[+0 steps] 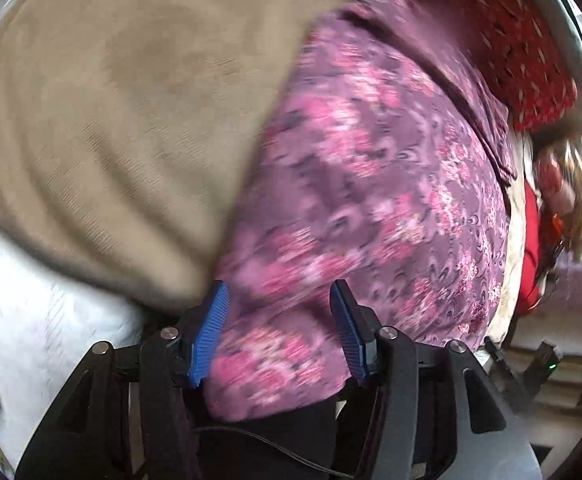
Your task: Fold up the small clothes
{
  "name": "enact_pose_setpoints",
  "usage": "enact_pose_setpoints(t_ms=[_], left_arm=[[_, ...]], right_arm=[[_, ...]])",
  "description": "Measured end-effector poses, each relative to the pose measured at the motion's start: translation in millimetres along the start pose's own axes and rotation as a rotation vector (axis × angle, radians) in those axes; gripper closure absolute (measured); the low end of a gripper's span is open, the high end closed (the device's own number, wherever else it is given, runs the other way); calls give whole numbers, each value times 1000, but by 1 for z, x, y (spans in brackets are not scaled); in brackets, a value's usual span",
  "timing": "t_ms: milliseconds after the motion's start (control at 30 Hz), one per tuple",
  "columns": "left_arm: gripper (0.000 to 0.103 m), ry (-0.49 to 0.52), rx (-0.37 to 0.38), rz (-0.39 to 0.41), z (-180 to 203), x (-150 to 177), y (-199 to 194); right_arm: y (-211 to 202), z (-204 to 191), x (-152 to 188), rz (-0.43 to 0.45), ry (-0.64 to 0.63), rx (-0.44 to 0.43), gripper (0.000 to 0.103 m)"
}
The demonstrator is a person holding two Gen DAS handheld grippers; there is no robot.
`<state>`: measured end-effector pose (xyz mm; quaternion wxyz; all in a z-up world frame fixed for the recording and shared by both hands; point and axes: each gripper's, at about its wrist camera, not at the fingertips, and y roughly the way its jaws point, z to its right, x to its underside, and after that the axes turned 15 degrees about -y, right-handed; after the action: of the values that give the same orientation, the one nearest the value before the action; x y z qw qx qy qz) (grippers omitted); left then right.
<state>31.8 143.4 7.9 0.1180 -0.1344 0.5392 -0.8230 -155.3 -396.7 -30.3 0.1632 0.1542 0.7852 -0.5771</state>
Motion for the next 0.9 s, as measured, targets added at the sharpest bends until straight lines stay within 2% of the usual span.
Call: enact_pose_setpoints(t_ms=[100,233,333,400,433,500,533,567,767,900], left_arm=[[52,-76,50,-75,-24,0,15],[52,-158,160,-167,-55,10,30],[52,-193,217,-202,-61,18,40],[52,-202,223,-199,-61,23,43],[54,-200,216,-190,-60,26,42],[69,-162,184,-149,-59,29,33],[93,-147,181,-137,-54,29,32],[96,-141,219,-143,-52,29,26],[96,-151,349,-71,-40,24,-15],[96,-146,445,-43,-18,14,-38]], right_arm=[[7,9,17,21,79,-78,54],[24,23,38,78,237,-265,46],[44,17,44,68,274,-397,45],[53,12,46,60,258,-385,46],[56,9,46,55,250,-396,56],[53,5,45,83,241,-421,70],[48,3,44,90,217,-402,89],[42,1,42,104,192,-399,96],[-12,-9,21,296,145,-465,97],[-26,-17,-5,357,113,-491,97]])
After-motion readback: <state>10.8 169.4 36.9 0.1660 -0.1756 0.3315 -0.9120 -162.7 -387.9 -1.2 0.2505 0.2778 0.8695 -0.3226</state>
